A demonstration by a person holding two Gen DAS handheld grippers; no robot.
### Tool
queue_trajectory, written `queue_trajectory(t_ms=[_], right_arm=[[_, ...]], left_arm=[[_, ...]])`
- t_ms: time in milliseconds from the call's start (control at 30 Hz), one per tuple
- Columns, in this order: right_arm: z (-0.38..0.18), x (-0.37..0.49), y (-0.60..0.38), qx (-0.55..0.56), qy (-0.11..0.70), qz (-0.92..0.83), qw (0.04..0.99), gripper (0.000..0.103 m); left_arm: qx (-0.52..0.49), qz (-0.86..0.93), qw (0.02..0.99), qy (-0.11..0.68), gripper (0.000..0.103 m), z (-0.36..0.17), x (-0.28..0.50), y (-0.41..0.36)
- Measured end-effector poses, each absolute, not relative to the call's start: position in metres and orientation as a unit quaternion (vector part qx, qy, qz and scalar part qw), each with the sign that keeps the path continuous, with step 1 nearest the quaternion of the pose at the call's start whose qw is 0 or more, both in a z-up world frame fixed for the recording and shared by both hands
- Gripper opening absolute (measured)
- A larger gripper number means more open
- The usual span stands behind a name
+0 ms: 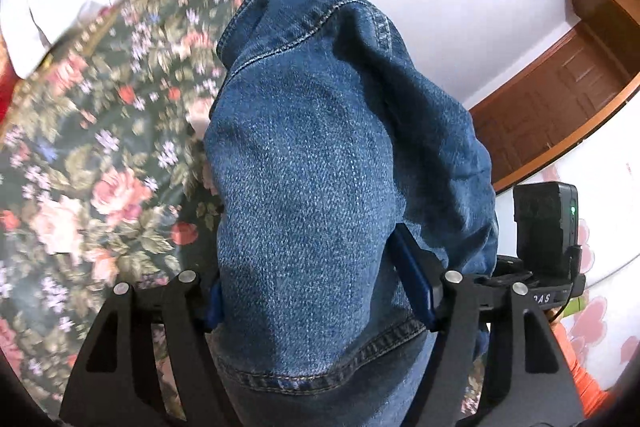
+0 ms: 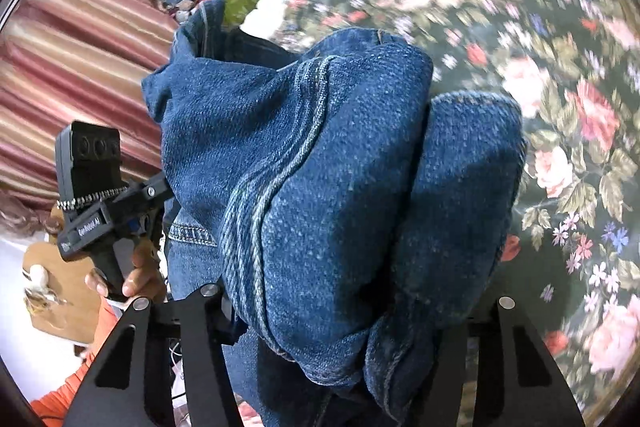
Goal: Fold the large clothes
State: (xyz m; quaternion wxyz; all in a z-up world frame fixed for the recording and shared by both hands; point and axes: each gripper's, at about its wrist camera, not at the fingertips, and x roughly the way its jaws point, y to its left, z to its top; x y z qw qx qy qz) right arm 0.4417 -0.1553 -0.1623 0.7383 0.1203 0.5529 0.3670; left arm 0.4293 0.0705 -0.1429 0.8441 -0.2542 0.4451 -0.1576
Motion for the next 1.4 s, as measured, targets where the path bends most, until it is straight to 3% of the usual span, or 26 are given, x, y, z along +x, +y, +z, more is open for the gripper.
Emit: queue_trajectory(t_ms=[300, 533, 733, 1167, 1400], right_arm=[[-0.09, 0.392, -0.123, 0.104, 0.503, 0.392, 0.764, 0.053], [-0.089, 0.361, -0.09, 0.107, 0.509, 0.406, 0.752, 0.053], [-0.127, 0.352, -0.058, 0.116, 0.542, 0.407, 0.726, 0.053], [-0.239, 0.372, -0.026, 0.109, 0.629, 0.362, 0.68, 0.053], [-0.246, 0.376, -0.032, 0.097, 0.649, 0.334, 0.677, 0.07]], left_arm=[[-0.247, -0.155, 0.873, 0.39, 0.07, -0.076, 0.358, 0.121], [-0.245, -0.13, 0.876, 0.394, 0.07, -0.069, 0.324, 0.155], [-0.255, -0.112, 0.863, 0.421, 0.07, -0.102, 0.312, 0.18], [-0.302, -0.081, 0.803, 0.507, 0.07, -0.235, 0.335, 0.214], [-0.291, -0.075, 0.817, 0.493, 0.07, -0.24, 0.328, 0.219]])
